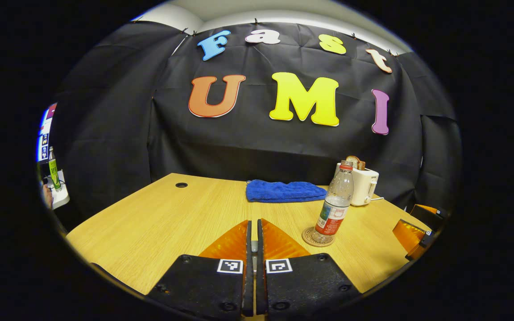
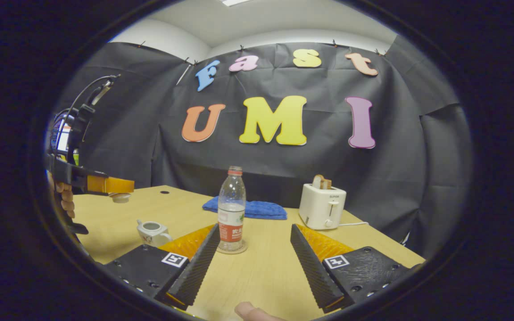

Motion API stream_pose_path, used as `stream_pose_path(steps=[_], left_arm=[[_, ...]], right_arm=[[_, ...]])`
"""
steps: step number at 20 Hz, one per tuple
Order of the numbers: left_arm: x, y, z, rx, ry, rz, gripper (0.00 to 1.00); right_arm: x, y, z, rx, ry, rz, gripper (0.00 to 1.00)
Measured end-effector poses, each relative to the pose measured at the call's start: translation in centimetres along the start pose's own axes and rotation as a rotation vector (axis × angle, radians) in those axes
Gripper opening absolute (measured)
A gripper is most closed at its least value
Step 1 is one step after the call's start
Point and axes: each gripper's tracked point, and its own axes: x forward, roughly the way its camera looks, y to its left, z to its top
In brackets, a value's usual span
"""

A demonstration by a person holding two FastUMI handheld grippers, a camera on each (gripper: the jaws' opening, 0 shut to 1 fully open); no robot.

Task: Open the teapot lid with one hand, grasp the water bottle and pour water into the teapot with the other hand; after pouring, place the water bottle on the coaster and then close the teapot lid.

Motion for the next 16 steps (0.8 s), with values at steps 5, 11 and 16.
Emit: stream_pose_path(steps=[5, 11, 16], left_arm=[[1.5, -2.7, -2.1, -0.069, -0.016, -0.071, 0.05], [4.3, -3.5, -3.7, -0.113, 0.037, -0.093, 0.05], [5.8, -3.0, -5.2, -0.104, 0.069, -0.064, 0.05]], right_arm=[[-0.5, -2.8, 0.6, 0.072, 0.015, -0.014, 0.98], [-0.7, -4.6, 1.5, 0.133, -0.035, -0.028, 0.95], [-0.4, -5.6, 1.1, 0.136, -0.037, -0.032, 0.95]])
